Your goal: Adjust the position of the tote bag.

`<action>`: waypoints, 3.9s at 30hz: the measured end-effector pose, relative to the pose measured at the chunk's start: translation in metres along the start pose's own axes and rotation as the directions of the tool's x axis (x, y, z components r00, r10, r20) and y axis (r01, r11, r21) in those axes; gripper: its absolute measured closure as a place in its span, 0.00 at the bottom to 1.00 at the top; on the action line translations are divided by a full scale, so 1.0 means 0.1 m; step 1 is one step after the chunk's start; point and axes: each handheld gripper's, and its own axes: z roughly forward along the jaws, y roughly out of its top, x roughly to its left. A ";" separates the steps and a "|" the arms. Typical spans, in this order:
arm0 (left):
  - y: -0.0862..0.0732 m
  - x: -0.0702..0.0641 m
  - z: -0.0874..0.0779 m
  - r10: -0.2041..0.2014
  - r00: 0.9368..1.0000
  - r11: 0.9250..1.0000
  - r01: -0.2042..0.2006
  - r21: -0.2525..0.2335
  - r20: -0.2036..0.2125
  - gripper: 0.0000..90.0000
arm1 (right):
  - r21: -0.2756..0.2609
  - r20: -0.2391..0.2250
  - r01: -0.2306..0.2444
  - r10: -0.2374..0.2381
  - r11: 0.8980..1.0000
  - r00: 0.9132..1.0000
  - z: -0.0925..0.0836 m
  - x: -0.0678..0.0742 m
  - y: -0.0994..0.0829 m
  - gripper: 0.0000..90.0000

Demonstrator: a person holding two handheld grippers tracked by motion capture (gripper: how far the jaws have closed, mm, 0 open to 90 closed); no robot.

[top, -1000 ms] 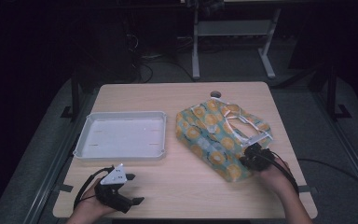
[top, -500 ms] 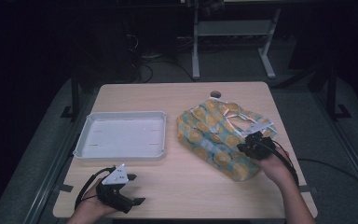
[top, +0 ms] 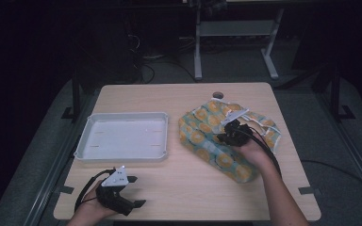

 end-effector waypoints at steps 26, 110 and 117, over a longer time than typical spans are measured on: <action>0.07 -0.04 0.01 0.006 1.000 1.000 -0.006 -0.014 0.010 0.15 | 0.030 -0.175 0.149 -0.141 0.988 0.974 -0.08 0.40 -0.16 1.00; 2.47 1.52 2.12 -0.056 0.994 0.993 0.065 0.099 -0.089 0.25 | -0.019 0.226 -0.362 0.356 0.932 0.907 -0.21 -0.94 -1.01 0.52; 2.51 1.48 2.28 -0.062 0.996 0.990 0.069 0.123 -0.062 0.25 | -0.012 0.224 -0.348 0.342 0.937 0.913 -0.22 -0.92 -1.00 0.66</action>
